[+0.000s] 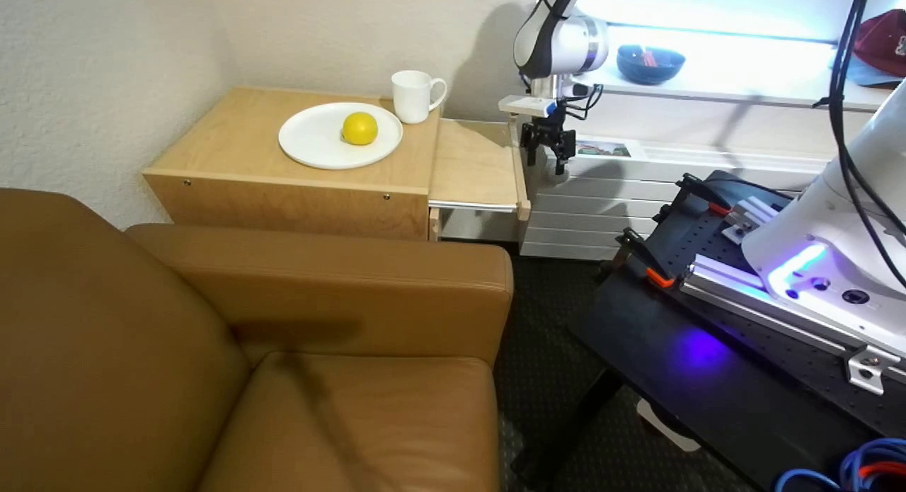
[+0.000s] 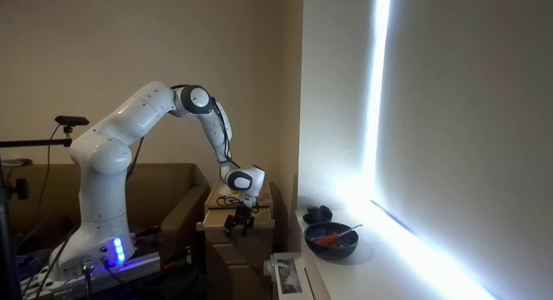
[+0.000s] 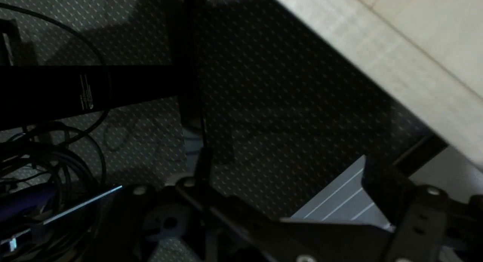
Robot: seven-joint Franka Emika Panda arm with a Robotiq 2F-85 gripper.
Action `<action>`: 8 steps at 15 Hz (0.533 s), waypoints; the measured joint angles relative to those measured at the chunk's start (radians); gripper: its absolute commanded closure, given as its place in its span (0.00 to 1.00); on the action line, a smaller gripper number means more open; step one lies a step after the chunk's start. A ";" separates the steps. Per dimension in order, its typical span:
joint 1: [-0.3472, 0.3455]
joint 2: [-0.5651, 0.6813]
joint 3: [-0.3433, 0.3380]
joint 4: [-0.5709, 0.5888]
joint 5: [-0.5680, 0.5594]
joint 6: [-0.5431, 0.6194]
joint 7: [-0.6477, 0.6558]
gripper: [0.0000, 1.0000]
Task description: Push the pull out table in
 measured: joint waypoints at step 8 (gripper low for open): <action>-0.196 -0.092 0.133 0.000 0.185 -0.140 -0.347 0.00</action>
